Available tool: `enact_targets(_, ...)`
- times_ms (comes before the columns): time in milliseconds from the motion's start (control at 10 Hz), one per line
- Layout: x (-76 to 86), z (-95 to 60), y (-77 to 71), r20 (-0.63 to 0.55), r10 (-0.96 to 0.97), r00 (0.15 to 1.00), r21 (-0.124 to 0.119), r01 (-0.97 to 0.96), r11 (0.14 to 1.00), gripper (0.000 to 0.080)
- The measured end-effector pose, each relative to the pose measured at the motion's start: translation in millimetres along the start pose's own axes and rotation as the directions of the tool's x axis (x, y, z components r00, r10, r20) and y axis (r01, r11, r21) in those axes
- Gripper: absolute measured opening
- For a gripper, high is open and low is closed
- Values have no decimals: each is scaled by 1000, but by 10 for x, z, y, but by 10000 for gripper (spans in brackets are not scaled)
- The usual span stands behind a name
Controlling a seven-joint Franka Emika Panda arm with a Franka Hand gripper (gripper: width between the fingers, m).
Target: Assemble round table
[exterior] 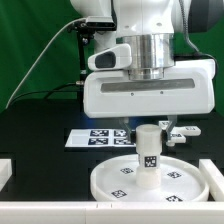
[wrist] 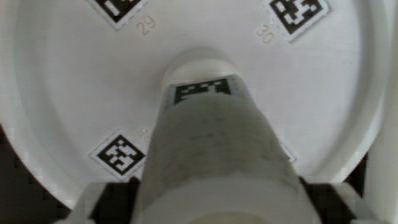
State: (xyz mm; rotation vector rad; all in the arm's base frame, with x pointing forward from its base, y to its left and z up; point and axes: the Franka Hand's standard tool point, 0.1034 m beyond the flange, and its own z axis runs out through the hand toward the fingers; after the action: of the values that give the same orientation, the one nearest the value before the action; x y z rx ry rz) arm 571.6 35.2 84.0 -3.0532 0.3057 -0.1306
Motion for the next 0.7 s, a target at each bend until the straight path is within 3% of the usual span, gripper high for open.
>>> enact_targets(300,-22,5,23,-50,328,943,-10,-329,944,404)
enact_targets(500,-27,9,75,-40,593,804,15,-593,805,404)
enact_targets(700,-62,16,105,9,823,568,39,-822,568,406)
